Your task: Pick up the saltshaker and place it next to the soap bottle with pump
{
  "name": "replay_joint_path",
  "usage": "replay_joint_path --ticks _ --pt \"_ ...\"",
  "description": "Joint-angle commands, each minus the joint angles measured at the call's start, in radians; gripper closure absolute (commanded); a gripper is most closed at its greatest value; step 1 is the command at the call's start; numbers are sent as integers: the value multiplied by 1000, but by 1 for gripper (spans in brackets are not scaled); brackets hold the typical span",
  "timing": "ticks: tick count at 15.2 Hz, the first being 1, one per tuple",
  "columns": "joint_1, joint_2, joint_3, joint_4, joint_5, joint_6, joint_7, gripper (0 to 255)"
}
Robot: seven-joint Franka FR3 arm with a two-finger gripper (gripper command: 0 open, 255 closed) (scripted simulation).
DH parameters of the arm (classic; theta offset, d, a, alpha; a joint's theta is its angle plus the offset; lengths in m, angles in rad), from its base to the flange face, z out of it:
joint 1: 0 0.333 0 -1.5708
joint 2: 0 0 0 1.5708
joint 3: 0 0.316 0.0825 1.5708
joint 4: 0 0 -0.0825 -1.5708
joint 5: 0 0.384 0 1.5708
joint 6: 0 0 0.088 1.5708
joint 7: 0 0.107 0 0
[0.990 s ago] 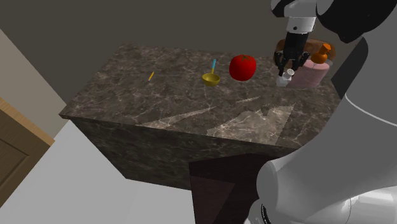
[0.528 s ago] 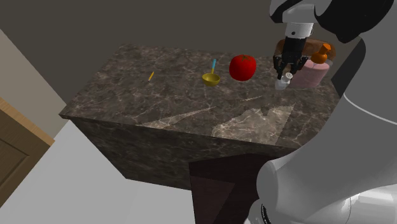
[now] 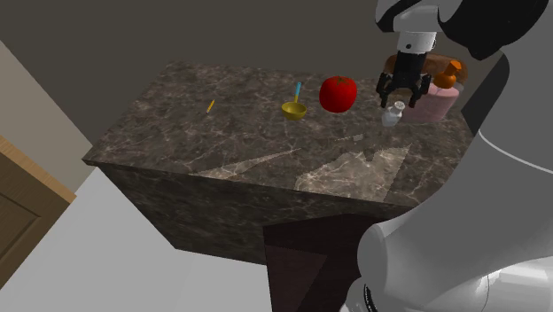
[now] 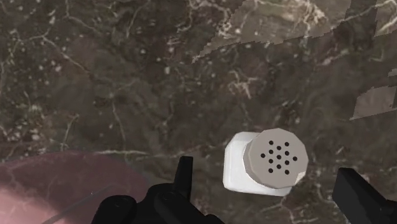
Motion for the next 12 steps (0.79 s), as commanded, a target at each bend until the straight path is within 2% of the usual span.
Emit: replay_joint_path --ticks 1,5,12 --pt "0 0 0 0 0 0 0 0" --pt "2 5 1 134 2 -128 -2 0" --pt "2 5 1 134 2 -128 -2 0"
